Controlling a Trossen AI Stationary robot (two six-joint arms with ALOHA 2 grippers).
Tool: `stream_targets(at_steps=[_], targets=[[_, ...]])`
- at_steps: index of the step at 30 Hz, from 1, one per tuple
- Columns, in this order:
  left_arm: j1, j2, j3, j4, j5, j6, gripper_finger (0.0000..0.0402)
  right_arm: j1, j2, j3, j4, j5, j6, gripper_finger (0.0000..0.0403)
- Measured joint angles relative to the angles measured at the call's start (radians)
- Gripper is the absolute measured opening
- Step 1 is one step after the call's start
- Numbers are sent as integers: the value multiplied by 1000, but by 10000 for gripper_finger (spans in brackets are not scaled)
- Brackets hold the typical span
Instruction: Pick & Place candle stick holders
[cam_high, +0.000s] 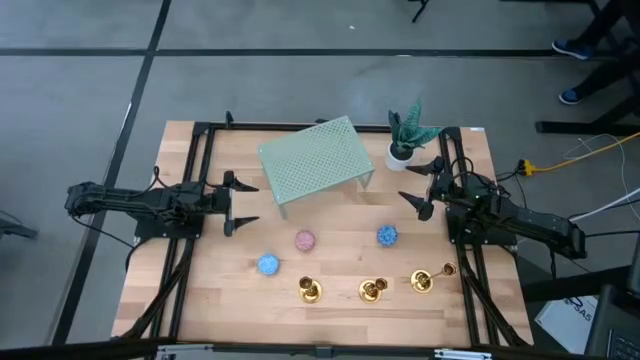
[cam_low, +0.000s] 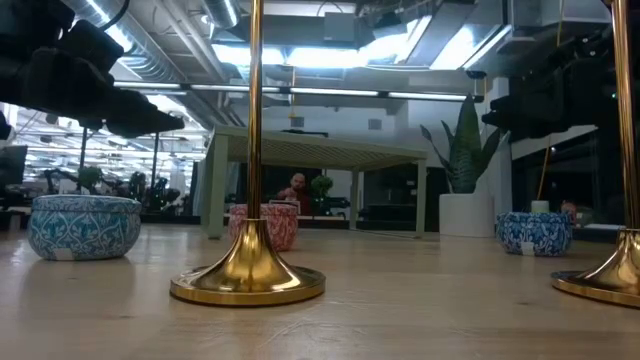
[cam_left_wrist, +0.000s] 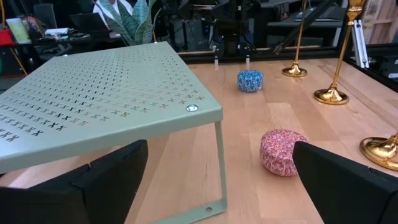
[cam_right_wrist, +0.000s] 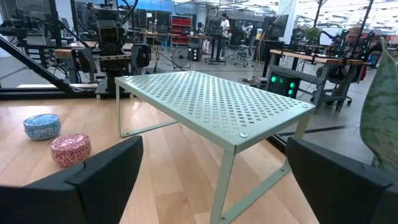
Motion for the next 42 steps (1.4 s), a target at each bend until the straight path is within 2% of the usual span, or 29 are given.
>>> stream_targets(at_steps=[32, 42], targets=[[0, 0, 0, 0, 0, 0, 400, 0, 0, 0, 0, 0, 1, 399], [0, 0, 0, 0, 0, 0, 400, 0, 0, 0, 54, -10, 208, 399]])
